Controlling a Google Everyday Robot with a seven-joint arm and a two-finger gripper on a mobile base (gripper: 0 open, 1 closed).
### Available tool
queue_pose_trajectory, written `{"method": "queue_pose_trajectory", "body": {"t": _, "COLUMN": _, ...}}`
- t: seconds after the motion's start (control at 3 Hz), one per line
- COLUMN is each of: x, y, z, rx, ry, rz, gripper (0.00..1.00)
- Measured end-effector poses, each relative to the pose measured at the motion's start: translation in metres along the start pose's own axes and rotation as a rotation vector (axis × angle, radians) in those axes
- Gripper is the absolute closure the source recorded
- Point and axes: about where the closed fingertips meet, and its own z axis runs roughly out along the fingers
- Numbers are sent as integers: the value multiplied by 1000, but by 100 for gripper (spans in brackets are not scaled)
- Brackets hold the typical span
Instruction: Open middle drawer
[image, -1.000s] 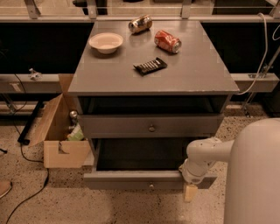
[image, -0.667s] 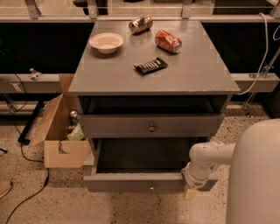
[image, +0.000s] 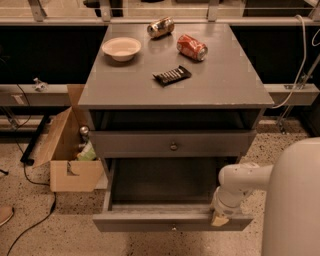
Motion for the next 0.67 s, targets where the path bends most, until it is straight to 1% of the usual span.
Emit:
{"method": "queue_pose_trajectory", "body": {"t": 0.33, "x": 2, "y": 8, "z": 1, "rx": -4, "ry": -9, "rz": 25, "gripper": 100}}
{"method": "queue_pose_trajectory", "body": {"t": 0.67, "x": 2, "y": 8, "z": 1, "rx": -4, "ry": -9, "rz": 25, "gripper": 85}}
